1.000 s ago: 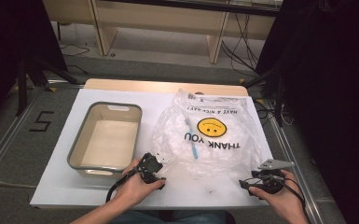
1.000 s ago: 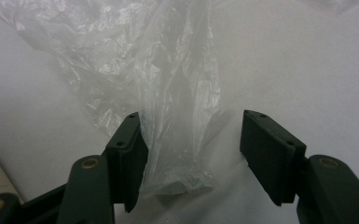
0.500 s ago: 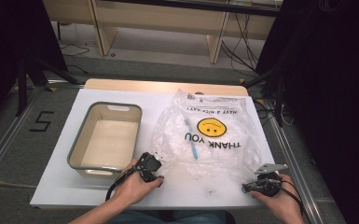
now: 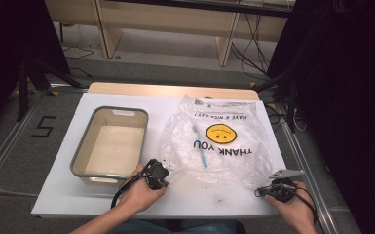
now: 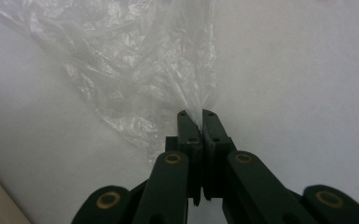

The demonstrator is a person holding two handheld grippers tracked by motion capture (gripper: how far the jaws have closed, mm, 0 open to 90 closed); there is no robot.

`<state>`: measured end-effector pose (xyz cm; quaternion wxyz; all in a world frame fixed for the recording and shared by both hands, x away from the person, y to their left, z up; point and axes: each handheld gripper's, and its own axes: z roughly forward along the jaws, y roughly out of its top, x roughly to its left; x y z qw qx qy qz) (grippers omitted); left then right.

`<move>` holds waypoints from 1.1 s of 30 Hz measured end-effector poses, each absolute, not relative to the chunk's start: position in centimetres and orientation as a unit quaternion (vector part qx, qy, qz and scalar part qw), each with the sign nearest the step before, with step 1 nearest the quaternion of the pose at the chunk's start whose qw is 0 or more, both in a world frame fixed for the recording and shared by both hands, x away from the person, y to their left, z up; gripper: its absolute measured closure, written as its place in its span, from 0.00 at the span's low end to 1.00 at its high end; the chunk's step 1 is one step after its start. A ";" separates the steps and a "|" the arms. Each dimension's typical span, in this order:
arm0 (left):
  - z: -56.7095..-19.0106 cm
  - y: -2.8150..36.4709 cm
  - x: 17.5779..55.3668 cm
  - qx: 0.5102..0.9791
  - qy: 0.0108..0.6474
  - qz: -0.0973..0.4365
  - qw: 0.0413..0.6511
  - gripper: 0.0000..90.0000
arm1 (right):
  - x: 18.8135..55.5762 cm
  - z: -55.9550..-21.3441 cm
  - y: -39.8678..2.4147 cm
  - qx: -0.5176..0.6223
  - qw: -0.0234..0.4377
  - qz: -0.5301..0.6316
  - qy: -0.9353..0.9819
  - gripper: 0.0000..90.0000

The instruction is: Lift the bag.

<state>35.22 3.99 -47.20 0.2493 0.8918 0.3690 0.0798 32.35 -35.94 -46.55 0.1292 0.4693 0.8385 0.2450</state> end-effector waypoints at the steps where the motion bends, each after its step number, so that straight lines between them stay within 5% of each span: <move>1: -47.2 4.0 35.2 0.893 0.365 0.079 0.250 0.98 | 32.4 -46.5 -36.0 0.470 0.135 0.244 0.837 1.00; 33: -42.1 5.7 34.9 0.833 0.315 0.200 0.409 0.99 | 32.5 -43.4 -36.9 0.497 0.250 0.336 0.760 1.00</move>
